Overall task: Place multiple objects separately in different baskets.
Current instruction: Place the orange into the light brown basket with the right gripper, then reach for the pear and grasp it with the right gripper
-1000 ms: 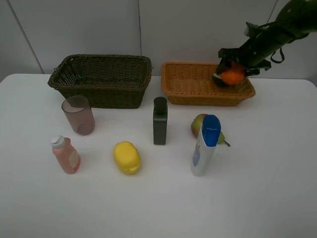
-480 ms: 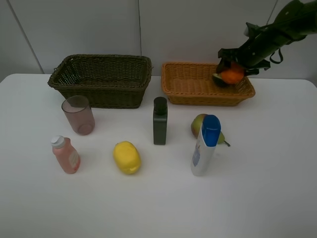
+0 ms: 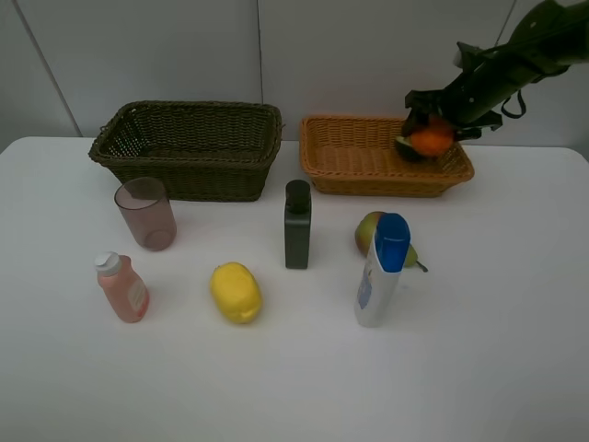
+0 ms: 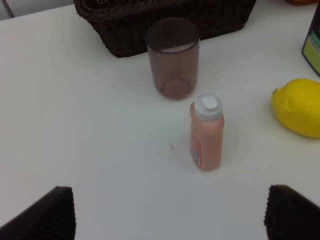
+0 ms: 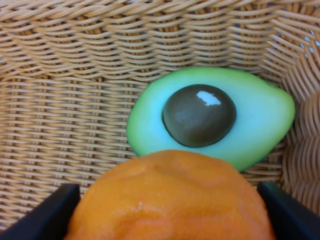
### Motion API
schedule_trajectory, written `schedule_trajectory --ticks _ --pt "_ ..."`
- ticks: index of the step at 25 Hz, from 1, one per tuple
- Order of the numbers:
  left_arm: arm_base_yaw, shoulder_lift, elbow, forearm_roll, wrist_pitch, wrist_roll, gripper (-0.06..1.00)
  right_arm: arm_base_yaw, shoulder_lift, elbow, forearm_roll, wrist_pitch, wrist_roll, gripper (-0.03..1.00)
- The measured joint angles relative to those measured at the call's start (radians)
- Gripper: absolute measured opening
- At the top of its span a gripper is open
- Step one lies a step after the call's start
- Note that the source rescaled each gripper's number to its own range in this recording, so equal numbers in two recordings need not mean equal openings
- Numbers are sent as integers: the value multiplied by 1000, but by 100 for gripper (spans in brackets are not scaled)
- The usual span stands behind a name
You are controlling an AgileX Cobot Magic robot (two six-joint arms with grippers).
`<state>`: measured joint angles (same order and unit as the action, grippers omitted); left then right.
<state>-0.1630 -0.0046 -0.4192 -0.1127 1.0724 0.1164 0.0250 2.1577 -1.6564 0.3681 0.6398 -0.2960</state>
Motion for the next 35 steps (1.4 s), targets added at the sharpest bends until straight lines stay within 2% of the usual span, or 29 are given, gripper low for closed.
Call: schedule_trajectory --ticks 4,7,21,30,35 --pt "0 0 0 0 0 0 100 0 0 0 -13 0 0 91" --pt "0 0 0 0 0 0 100 0 0 0 -13 0 0 98" --pt "0 0 0 0 0 0 100 0 0 0 -12 33 -1 100" --pt "0 0 0 0 0 0 100 1 -38 0 -12 113 -52 100" --pt "0 0 0 0 0 0 100 42 -83 0 -48 165 -53 100"
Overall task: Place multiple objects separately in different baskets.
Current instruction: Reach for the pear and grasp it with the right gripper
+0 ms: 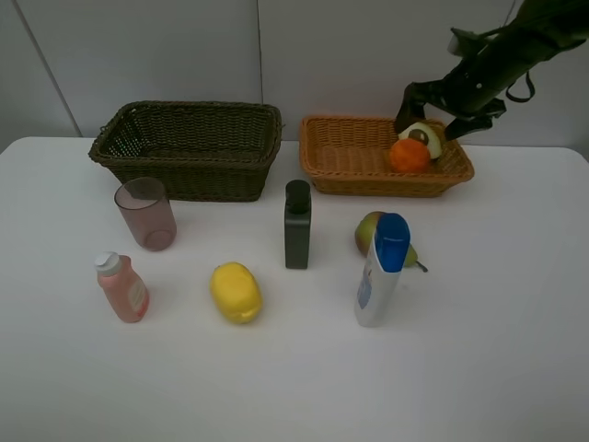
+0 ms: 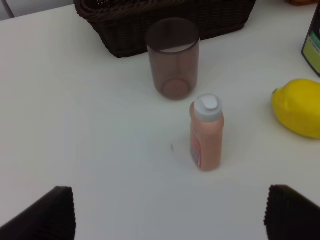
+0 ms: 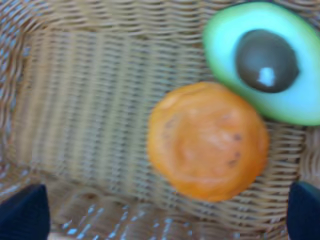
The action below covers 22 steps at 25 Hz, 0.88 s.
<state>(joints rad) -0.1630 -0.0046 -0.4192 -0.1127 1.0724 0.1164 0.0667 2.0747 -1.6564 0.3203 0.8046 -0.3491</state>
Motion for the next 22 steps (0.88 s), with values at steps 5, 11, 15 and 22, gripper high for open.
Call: schedule_trajectory --ticks 5,11,15,22 --pt "0 0 0 0 0 0 100 57 -49 19 -60 59 0 100" --pt "0 0 0 0 0 0 100 121 -124 122 -97 73 -24 100" --pt "0 0 0 0 0 0 100 146 -183 229 -96 36 -51 100" --pt "0 0 0 0 0 0 100 178 -210 354 -69 -26 -101 100"
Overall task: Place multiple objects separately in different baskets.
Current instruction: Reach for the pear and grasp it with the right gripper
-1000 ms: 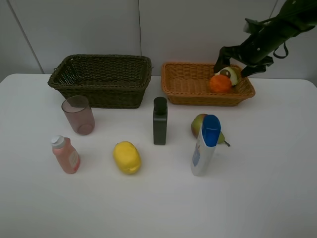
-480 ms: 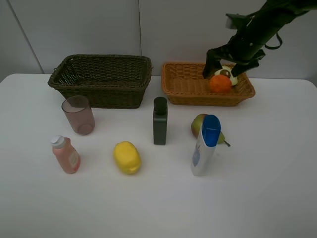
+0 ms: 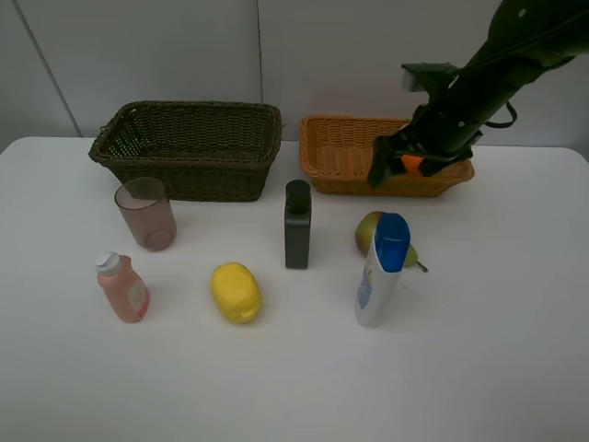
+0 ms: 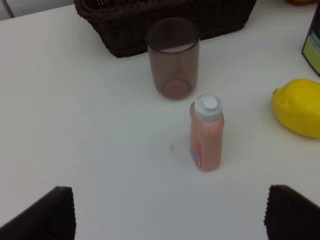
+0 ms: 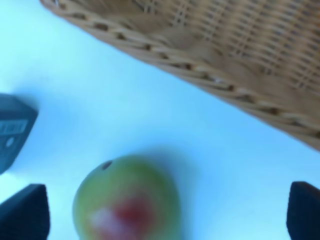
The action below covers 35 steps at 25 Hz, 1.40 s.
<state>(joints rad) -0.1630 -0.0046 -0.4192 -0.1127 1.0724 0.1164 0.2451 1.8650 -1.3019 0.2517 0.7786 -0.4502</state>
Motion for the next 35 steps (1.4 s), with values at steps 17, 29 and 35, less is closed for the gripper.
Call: schedule_trajectory --ticks 17,29,35 --pt "0 0 0 0 0 0 100 106 7 122 -55 -139 -7 100" --pt "0 0 0 0 0 0 100 106 88 122 -47 -153 -7 100" --pt "0 0 0 0 0 0 100 106 118 122 -42 -155 -7 100"
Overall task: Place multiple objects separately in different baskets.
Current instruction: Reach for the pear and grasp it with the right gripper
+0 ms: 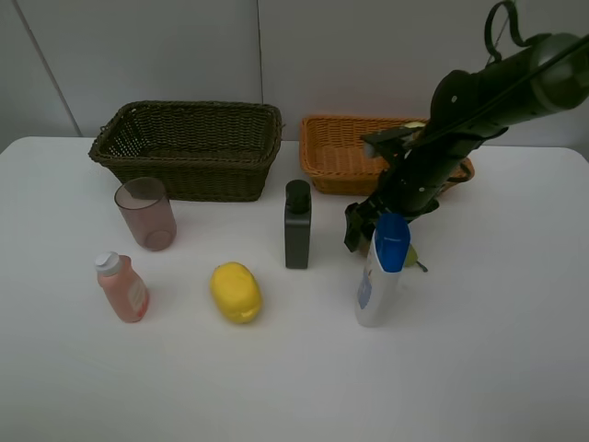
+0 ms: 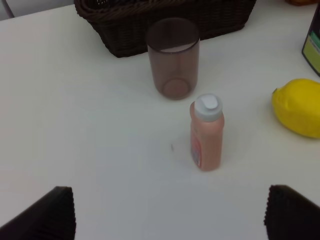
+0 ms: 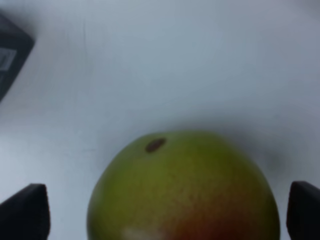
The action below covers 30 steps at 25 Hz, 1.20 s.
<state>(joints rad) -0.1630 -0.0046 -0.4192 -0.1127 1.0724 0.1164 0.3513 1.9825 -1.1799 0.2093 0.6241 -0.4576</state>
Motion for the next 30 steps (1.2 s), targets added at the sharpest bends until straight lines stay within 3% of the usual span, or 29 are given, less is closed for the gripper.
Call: schedule_trajectory --ticks 30 --pt "0 0 0 0 0 0 100 0 30 0 5 -1 1 100"
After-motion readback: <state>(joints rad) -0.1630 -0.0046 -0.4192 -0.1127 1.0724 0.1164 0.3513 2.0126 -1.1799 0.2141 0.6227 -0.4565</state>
